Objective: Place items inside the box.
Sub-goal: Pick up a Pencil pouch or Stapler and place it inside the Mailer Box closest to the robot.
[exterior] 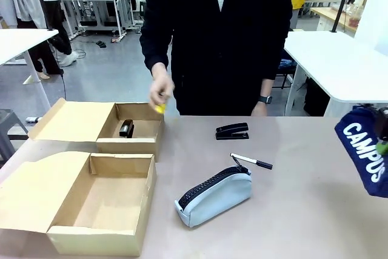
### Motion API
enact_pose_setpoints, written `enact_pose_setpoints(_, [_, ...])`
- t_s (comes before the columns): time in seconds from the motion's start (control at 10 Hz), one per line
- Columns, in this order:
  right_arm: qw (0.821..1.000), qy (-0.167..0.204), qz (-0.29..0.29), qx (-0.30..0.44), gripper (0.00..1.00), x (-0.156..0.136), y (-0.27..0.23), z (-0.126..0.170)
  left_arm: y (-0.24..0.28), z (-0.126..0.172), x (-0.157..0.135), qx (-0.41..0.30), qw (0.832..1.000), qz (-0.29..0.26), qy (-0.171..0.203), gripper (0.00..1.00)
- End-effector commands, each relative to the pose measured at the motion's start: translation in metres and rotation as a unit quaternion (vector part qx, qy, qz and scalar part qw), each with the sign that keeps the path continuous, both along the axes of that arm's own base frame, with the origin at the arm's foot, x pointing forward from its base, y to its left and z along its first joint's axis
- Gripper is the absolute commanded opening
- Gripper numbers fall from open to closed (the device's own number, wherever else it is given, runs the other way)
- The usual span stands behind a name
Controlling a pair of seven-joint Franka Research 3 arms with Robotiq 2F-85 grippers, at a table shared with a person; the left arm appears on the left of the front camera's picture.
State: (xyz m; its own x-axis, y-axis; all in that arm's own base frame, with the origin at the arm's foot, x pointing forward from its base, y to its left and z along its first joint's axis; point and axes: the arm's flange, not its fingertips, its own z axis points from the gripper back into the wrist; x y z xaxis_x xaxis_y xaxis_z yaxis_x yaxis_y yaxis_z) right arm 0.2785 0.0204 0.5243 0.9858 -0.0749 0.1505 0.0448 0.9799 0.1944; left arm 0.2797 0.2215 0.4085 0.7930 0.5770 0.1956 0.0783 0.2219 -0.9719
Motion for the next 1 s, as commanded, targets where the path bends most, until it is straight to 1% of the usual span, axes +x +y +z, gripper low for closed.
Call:
enact_pose_setpoints(0.0, [0.999, -0.022, 0.013, 0.02, 0.08, 0.024, 0.077, 0.034, -0.001, 0.0, -0.002, 0.0, 1.0, -0.002, -0.012, 1.0])
enact_pose_setpoints(0.1, [0.999, -0.022, 0.03, 0.023, 0.08, 0.028, 0.111, 0.042, -0.001, 0.0, -0.002, 0.0, 1.0, -0.002, -0.012, 1.0])
enact_pose_setpoints(0.2, [0.997, -0.012, 0.068, 0.026, 0.08, 0.03, 0.186, 0.054, -0.001, 0.0, -0.002, 0.0, 1.0, -0.002, -0.012, 1.0])
enact_pose_setpoints(0.3, [0.993, 0.003, 0.108, 0.054, 0.08, 0.026, 0.251, 0.06, -0.001, 0.0, -0.002, 0.0, 1.0, -0.002, -0.012, 1.0])
enact_pose_setpoints(0.4, [0.985, 0.024, 0.156, 0.068, 0.08, 0.016, 0.308, 0.055, -0.001, 0.0, -0.002, 0.0, 1.0, -0.002, -0.012, 1.0])
enact_pose_setpoints(0.5, [0.984, 0.038, 0.169, 0.045, 0.08, 0.005, 0.353, 0.041, -0.001, 0.0, -0.002, 0.0, 1.0, -0.002, -0.012, 1.0])
enact_pose_setpoints(0.6, [0.984, 0.033, 0.172, 0.027, 0.08, -0.01, 0.378, 0.026, -0.001, 0.0, -0.002, 0.0, 1.0, -0.002, -0.012, 1.0])
enact_pose_setpoints(0.7, [0.98, 0.043, 0.195, 0.017, 0.08, -0.012, 0.371, 0.025, -0.001, 0.0, -0.002, 0.0, 1.0, -0.002, -0.012, 1.0])
enact_pose_setpoints(0.8, [0.98, 0.039, 0.188, 0.055, 0.08, -0.025, 0.374, 0.032, -0.001, 0.0, -0.002, 0.0, 1.0, -0.002, -0.012, 1.0])
enact_pose_setpoints(0.9, [0.98, 0.039, 0.188, 0.055, 0.08, -0.025, 0.374, 0.032, -0.001, 0.0, -0.002, 0.0, 1.0, -0.002, -0.012, 1.0])
